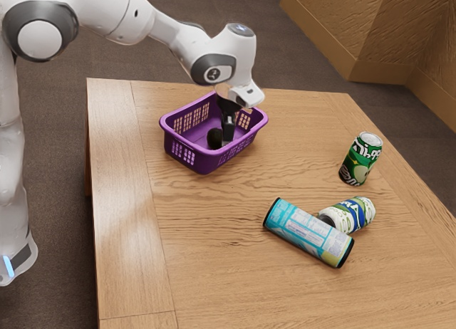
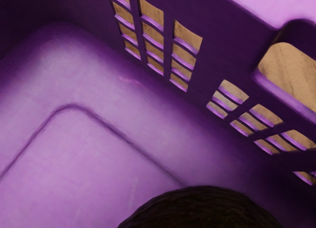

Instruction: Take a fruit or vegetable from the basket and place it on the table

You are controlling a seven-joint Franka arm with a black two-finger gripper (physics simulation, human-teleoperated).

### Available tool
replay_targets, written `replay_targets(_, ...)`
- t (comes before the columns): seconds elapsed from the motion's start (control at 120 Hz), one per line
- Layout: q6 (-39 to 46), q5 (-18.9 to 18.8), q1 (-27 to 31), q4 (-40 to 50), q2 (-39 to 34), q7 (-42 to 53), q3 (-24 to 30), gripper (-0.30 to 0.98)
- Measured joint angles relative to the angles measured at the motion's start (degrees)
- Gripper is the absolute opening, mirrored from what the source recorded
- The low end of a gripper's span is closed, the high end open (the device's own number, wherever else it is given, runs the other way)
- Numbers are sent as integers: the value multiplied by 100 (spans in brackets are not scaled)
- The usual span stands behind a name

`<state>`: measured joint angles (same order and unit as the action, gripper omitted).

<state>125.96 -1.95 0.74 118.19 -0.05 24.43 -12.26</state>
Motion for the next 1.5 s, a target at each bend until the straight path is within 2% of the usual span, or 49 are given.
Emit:
replay_targets(0.175, -172, 41, -172, -57, 238, 235, -166, 66)
replay_targets(0.292, -390, 43, -91, -296, 249, 346, -244, 48)
replay_targets(0.55, -838, -56, -68, -730, 243, 431, -240, 32)
replay_targets(0.8, -1875, -314, -368, -1717, 305, 425, -249, 32)
replay_targets(0.967, -2634, -543, -307, -2513, 298, 436, -251, 31)
replay_targets(1.15, -3132, -621, -208, -3444, 481, 450, -122, 32)
replay_targets(1.242, -3071, -620, -306, -3655, 690, 442, 145, 30)
replay_targets(1.342, -2621, -605, -432, -3689, 881, 431, 295, 29)
replay_targets(1.5, -1613, -431, 112, -3774, 1194, 407, 317, 28)
